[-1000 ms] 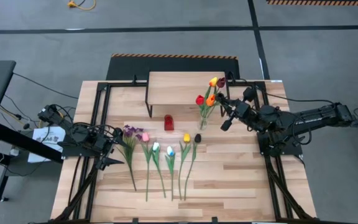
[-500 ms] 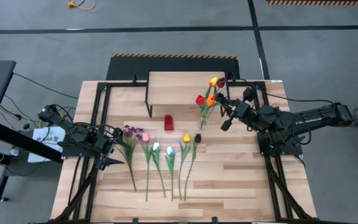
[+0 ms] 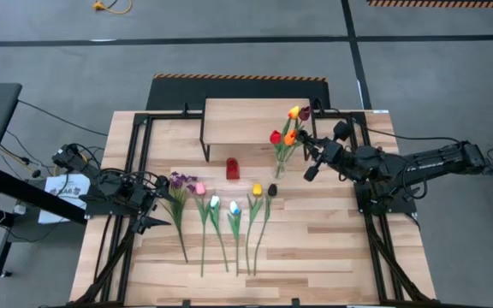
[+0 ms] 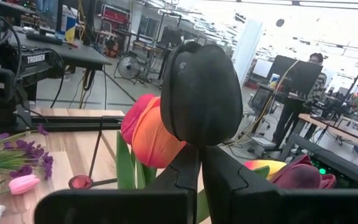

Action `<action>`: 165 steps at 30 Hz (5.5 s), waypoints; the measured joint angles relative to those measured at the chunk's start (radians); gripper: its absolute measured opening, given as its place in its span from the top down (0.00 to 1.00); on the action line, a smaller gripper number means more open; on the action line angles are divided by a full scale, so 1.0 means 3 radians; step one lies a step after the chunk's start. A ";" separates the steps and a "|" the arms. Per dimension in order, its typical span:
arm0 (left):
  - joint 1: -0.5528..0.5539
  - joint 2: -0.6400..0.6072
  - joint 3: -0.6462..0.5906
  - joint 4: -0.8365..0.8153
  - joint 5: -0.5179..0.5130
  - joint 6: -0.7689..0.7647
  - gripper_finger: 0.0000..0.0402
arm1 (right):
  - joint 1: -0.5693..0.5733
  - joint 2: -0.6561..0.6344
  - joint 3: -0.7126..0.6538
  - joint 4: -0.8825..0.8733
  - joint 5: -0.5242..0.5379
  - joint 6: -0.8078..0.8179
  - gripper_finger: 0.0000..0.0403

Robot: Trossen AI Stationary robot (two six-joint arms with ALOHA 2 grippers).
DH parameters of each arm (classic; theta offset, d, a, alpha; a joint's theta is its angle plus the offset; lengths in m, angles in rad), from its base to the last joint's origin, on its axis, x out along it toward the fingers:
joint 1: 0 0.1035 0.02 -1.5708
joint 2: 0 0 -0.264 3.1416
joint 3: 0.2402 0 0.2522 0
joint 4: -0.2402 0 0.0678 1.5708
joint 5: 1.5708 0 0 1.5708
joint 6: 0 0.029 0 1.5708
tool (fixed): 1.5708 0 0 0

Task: Pick and place flowers into a vace then onto a shelf
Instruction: Put the right black flower into the transparent vase, then put the black flower into the transparent vase

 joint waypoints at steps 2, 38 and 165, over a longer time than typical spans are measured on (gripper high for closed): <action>0.0001 0.0000 0.0001 0.0000 0.0000 0.0000 0.25 | 0.0000 0.0000 0.0000 -0.0018 -0.0001 0.0021 0.99; 0.0001 0.0000 0.0001 0.0000 0.0000 0.0001 0.25 | 0.0001 -0.0004 0.0000 -0.0179 0.0000 0.0047 0.86; 0.0000 0.0000 0.0000 0.0000 0.0000 0.0000 0.25 | 0.1017 0.0285 0.1263 -0.3675 -0.0642 0.3311 0.67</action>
